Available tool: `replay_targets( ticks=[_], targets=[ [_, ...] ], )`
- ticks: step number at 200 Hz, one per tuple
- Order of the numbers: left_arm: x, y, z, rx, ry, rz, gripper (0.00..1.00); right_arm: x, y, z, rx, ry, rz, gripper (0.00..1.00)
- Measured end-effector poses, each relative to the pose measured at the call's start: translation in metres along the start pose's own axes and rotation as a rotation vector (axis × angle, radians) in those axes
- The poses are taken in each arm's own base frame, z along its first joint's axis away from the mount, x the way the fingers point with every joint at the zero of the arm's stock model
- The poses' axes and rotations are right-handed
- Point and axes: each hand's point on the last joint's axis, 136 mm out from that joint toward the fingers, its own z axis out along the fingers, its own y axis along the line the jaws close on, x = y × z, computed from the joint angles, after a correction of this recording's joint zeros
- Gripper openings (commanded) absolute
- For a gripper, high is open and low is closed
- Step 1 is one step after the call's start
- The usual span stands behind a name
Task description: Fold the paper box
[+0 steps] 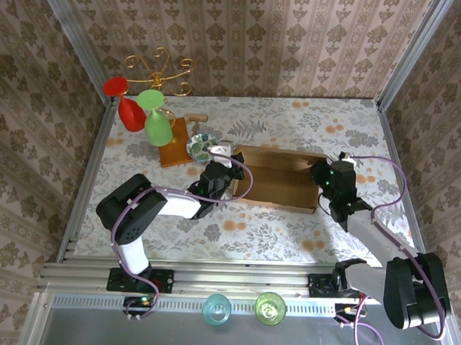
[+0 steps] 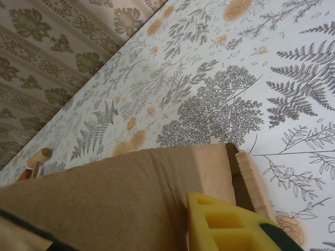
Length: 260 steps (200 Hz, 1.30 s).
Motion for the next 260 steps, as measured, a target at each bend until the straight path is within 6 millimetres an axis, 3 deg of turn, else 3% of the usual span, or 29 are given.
replay_targets(
  ticks=[83,121,155,202,260],
  targets=[
    [0.008,0.003,0.006,-0.003,0.004,-0.026,0.0,0.006,-0.007,0.002,0.035,0.034,-0.048,0.27],
    [0.018,0.004,-0.003,0.011,0.005,-0.039,0.0,0.017,-0.018,-0.006,0.056,0.063,-0.073,0.36],
    [0.019,0.003,-0.004,0.005,0.005,-0.037,0.0,0.017,-0.015,-0.017,0.047,0.075,-0.07,0.51],
    [0.019,0.004,-0.002,-0.016,0.017,-0.024,0.0,0.004,-0.002,-0.046,0.052,0.095,0.015,0.57],
    [0.019,0.004,0.0,-0.034,0.021,-0.018,0.0,0.002,0.003,-0.102,0.027,0.113,0.254,0.62]
  ],
)
